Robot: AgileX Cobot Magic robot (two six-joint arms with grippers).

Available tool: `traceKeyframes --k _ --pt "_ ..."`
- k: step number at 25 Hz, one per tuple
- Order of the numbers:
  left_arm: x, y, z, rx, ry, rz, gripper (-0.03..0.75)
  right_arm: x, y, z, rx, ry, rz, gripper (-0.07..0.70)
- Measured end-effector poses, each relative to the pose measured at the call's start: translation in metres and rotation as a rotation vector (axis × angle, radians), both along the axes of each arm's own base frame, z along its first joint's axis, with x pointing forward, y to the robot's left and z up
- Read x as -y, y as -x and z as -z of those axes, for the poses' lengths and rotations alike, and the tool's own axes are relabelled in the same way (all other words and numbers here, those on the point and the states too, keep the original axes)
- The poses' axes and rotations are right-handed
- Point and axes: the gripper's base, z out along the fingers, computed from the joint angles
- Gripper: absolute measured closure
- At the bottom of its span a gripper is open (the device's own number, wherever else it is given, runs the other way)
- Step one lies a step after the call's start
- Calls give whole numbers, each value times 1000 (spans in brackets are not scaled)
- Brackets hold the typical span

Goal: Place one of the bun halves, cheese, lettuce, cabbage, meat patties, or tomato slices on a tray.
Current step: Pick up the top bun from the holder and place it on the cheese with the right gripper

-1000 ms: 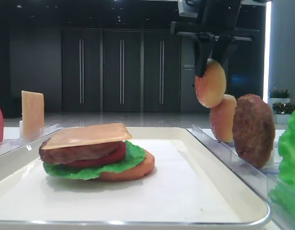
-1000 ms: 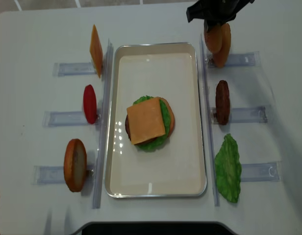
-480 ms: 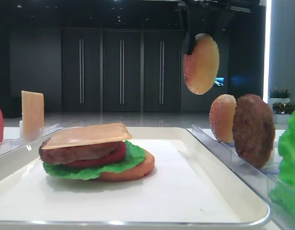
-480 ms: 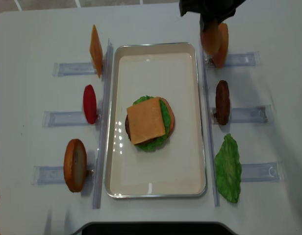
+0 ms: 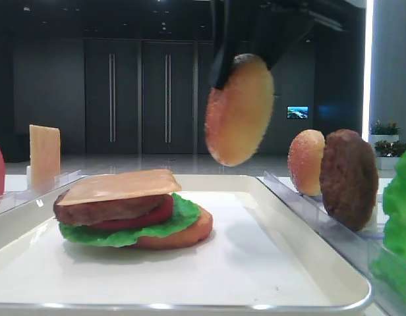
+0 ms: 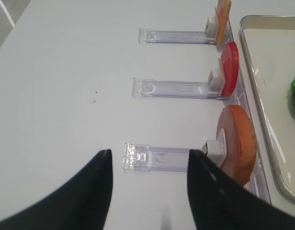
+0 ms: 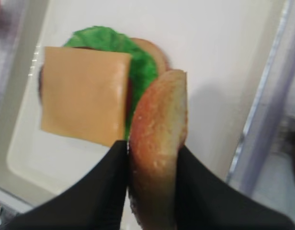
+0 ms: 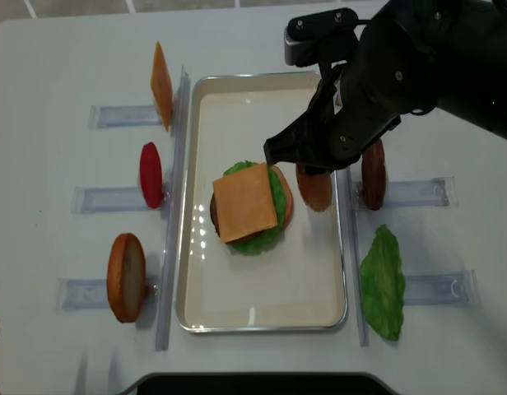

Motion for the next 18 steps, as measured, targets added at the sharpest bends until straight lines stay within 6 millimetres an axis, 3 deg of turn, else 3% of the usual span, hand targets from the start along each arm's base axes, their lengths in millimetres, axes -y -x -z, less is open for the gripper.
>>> traceKeyframes --k 8,15,18 --pt "0 0 0 0 0 0 326 -23 5 -4 -9 -363 -175 436" --pt "0 0 0 0 0 0 326 4 -6 16 15 -771 -202 436" --pt "0 0 0 0 0 0 326 7 -8 33 17 -852 -174 436"
